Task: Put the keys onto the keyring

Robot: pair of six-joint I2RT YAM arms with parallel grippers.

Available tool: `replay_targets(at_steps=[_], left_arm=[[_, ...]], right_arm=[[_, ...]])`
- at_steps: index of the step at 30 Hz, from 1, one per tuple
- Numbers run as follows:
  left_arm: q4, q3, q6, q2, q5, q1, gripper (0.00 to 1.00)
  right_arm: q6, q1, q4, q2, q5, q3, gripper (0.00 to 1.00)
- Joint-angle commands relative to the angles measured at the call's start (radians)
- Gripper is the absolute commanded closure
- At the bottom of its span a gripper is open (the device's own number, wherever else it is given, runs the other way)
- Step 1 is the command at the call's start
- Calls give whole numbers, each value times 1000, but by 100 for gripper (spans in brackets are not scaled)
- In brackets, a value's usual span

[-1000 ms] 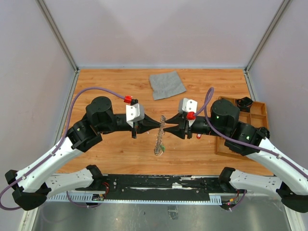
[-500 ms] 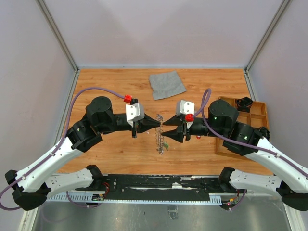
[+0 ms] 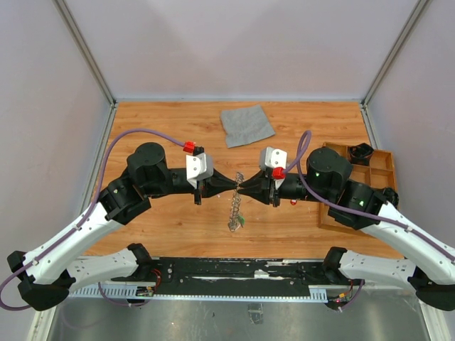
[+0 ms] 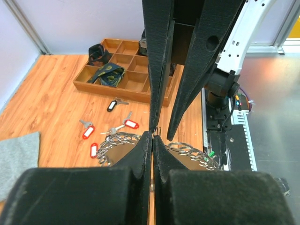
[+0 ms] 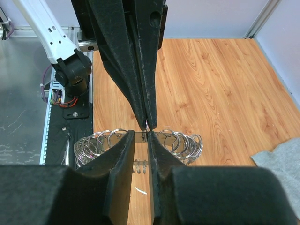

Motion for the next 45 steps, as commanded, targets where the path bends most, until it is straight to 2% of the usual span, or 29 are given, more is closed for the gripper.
replay_targets(at_steps=[1,5,10,13,15,20,22,29,45], left_arm=[[40,29,15,-14,24,-8,100],[34,30,18,-17,28,-8,100],[28,32,19,-23,27,-8,99],[31,33,15,-30,34,-8,99],[42,35,3,-38,45,-8,98],[102,37,-52,-83,74,-8,82],[133,35,-83,-97,70,-8,78],[221,15,-174,-109,63,-8,76],[265,-10,-169,-113,74,-8,75]], right_arm=[[0,8,21,7,6,-1,83],[-1,9,21,17,9,-1,86],[-7,8,19,23,13,-4,98],[-16,8,49,5,33,-20,99],[-23,8,102,-19,39,-46,100],[-34,8,236,-86,45,-118,100],[-38,9,292,-107,41,-140,100],[-52,9,645,-199,-22,-306,100],[-235,17,1040,-203,-207,-406,100]])
